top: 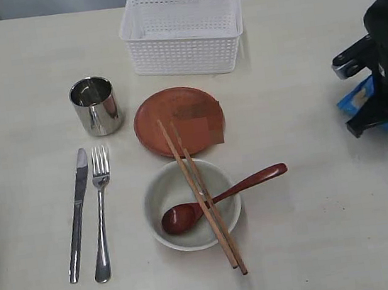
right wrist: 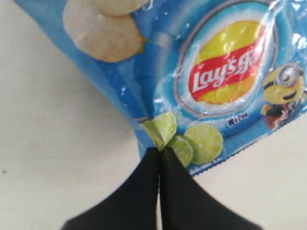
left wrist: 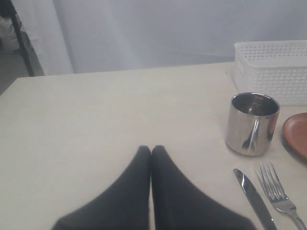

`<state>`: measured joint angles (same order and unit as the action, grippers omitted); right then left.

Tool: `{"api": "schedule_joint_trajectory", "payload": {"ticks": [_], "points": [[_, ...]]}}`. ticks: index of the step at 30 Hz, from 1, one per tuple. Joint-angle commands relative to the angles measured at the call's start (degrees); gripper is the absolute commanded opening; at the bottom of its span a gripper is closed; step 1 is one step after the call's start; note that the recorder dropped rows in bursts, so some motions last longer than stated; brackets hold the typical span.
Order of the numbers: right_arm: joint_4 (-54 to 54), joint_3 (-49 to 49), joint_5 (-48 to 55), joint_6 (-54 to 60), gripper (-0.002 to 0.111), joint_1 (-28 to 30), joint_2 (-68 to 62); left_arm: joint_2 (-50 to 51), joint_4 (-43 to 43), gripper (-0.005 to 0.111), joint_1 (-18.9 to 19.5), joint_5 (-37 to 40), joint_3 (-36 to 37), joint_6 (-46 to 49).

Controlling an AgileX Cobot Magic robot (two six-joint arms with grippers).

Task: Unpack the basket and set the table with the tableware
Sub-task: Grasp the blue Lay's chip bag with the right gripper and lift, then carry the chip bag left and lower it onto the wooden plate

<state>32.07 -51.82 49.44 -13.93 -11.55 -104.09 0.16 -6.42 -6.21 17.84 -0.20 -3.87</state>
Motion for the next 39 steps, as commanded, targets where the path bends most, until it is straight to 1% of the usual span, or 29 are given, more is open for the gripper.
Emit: {"api": "schedule_joint_trajectory", "payload": {"ticks": [1, 8, 15, 19, 29, 33, 39], "points": [[0.57, -1.96, 0.54, -0.22, -0.001, -3.28, 2.96, -0.16, 0.7, 0.0, -0.37, -0.41, 0.2, 0.0], [0.21, -5.32, 0.57, 0.27, -0.001, -9.36, 8.74, -0.16, 0.7, 0.0, -0.37, -0.41, 0.2, 0.0], [-3.02, -8.27, -1.03, 3.09, -0.001, -19.73, 11.09, -0.16, 0.06, 0.0, -0.37, -0.41, 0.2, 0.0], [-7.12, -11.88, -1.72, 3.5, -0.001, -25.04, 8.69, -0.16, 0.06, 0.0, -0.37, -0.41, 0.2, 0.0], [-12.04, -25.08, 0.34, 3.4, -0.001, -30.77, -2.4, -0.16, 0.06, 0.0, -0.37, -0.41, 0.2, 0.0], [-12.41, -27.48, 0.45, 3.72, -0.001, -32.99, -5.11, -0.16, 0.06, 0.0, -0.37, -0.41, 0.2, 0.0], [-11.88, -28.12, -0.01, 5.43, -0.001, -35.49, -7.49, -0.16, 0.06, 0.0, -0.37, -0.41, 0.2, 0.0]]}}
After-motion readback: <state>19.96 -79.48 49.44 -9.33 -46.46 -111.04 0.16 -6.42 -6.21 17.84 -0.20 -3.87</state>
